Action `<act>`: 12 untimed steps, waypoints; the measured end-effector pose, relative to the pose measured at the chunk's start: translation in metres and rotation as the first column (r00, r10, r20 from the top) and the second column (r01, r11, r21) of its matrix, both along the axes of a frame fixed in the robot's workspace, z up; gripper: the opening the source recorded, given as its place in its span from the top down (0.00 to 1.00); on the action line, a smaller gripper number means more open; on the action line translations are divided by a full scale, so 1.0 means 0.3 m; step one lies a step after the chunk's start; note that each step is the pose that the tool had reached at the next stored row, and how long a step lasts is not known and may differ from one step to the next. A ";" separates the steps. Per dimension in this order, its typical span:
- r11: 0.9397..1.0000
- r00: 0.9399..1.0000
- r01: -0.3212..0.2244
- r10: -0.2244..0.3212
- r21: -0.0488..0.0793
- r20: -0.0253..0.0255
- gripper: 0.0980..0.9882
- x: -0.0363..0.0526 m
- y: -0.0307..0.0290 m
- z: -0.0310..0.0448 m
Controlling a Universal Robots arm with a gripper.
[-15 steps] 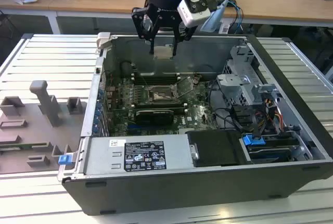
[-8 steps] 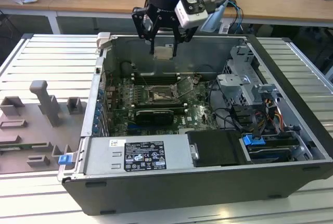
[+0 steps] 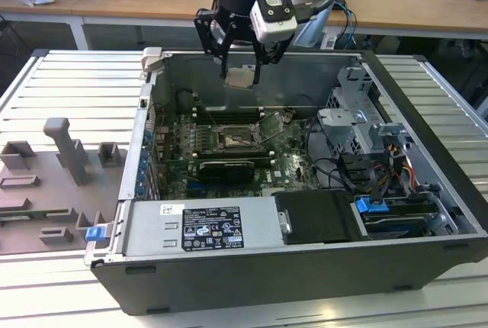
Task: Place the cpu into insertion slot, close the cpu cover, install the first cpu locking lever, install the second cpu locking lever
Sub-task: 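Place the cpu into insertion slot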
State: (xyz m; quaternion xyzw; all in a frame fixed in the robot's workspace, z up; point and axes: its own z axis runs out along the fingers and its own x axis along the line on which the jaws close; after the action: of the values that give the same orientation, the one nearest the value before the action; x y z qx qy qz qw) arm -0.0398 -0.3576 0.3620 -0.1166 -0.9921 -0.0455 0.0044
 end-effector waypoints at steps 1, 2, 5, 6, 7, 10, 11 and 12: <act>1.000 1.000 0.016 -0.016 0.000 0.000 0.50 0.000 0.000 0.000; 0.999 0.999 0.035 -0.035 0.000 0.000 0.50 0.000 0.000 -0.001; 0.996 0.996 0.084 -0.084 0.000 0.000 0.50 0.000 0.000 -0.002; 0.995 0.995 0.102 -0.102 0.000 0.000 0.50 0.000 0.000 -0.002; 0.993 0.993 0.119 -0.119 0.000 0.000 0.50 0.000 0.000 -0.003; 0.984 0.984 0.176 -0.176 0.000 0.000 0.50 0.000 0.000 -0.005; 0.979 0.979 0.203 -0.203 0.000 0.000 0.50 0.000 0.000 -0.006; 0.975 0.975 0.222 -0.222 0.000 0.000 0.50 0.001 0.000 -0.007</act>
State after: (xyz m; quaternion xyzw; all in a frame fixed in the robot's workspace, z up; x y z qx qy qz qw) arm -0.0396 -0.3576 0.3599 -0.2267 -0.9729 -0.0457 -0.0007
